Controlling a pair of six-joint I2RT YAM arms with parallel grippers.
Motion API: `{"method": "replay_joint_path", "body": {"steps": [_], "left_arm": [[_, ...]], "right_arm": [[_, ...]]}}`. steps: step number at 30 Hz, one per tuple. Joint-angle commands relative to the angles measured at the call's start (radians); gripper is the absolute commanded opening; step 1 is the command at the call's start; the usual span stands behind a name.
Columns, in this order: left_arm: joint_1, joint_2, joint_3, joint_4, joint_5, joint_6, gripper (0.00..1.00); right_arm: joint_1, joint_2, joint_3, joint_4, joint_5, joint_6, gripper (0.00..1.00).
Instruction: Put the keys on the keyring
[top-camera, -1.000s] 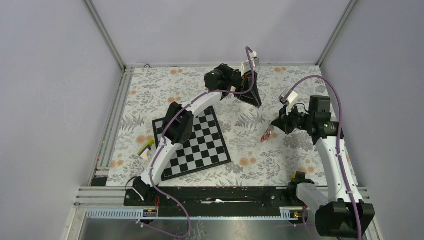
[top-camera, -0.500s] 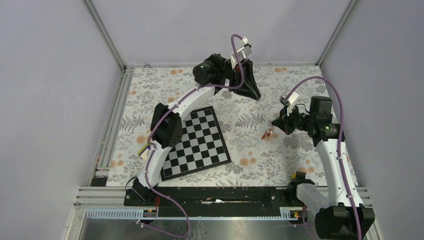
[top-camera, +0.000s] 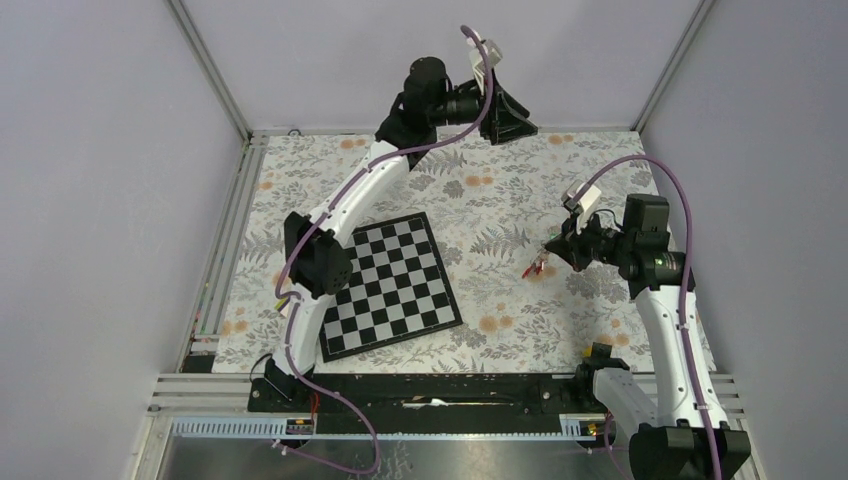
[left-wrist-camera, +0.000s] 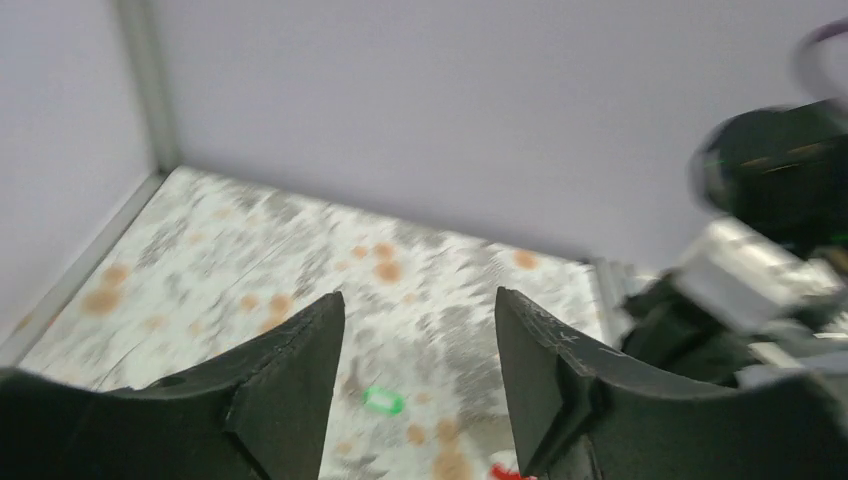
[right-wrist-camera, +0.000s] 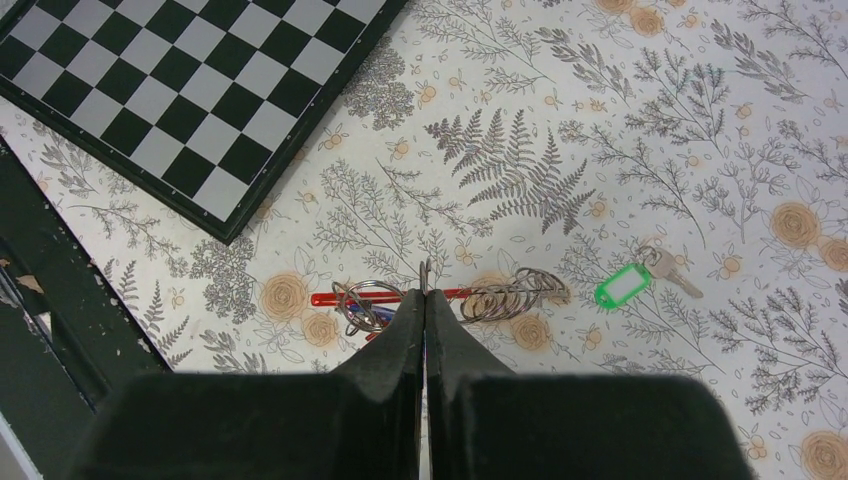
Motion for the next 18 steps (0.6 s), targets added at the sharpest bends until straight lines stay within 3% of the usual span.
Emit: {"method": "replay_joint_path", "body": {"steps": [1, 10, 18], "left_arm": [[-0.005, -0.044, -0.108, -0.273, -0.309, 0.34, 0.63], [-0.088, 0.113, -0.137, -0.382, -0.462, 0.308, 0.72], [-0.142, 0.286, -0.067, -0.317, -0.475, 0.138, 0.68]], "right_arm": [[-0.003, -0.024, 0.076, -0.045, -0.001, 0.014, 0.0], [-0.003, -0.073, 0.141, -0.142, 0.179, 0.073, 0.0], [-0.003, -0.121, 0.141, -0.18, 0.313, 0.151, 0.0]]}}
